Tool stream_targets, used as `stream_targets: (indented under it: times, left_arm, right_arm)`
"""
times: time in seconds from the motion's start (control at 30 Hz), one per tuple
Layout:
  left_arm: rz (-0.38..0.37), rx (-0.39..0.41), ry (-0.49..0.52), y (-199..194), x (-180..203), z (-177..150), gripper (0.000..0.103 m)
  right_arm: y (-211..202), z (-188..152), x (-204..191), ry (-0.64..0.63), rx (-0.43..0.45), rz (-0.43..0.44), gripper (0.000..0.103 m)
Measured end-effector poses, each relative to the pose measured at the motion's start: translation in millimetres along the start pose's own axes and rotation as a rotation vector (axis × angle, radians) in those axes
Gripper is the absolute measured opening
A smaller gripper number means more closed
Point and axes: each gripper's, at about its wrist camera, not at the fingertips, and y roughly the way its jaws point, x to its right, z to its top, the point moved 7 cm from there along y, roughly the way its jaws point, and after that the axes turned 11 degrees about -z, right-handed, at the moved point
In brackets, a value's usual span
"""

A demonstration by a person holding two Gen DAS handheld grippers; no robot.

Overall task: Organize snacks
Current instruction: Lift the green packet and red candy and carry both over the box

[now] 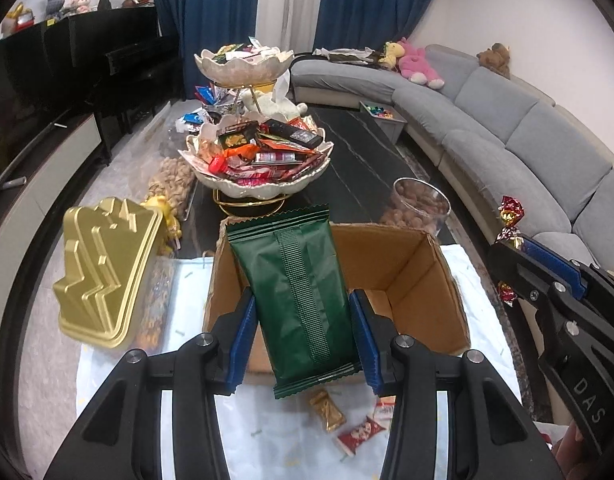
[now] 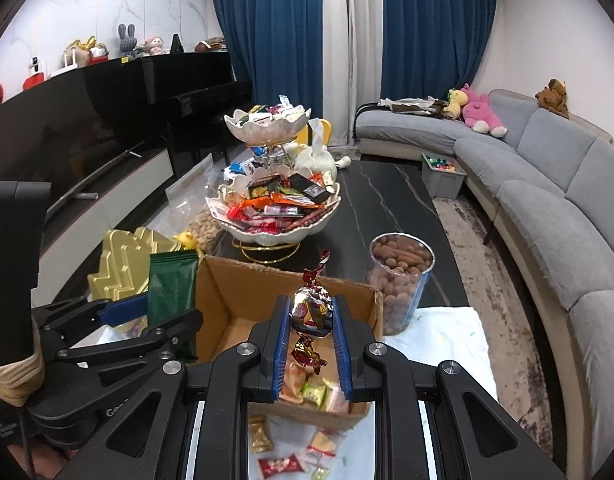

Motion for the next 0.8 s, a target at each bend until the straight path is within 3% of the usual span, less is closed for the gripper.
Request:
stream_targets:
  times: [0.8]
  left_arm:
    - [-0.007, -0.072, 0.013, 59, -16, -1, 0.045]
  right_arm:
    - [67, -5, -1, -0.009, -0.085, 0.008, 0.022]
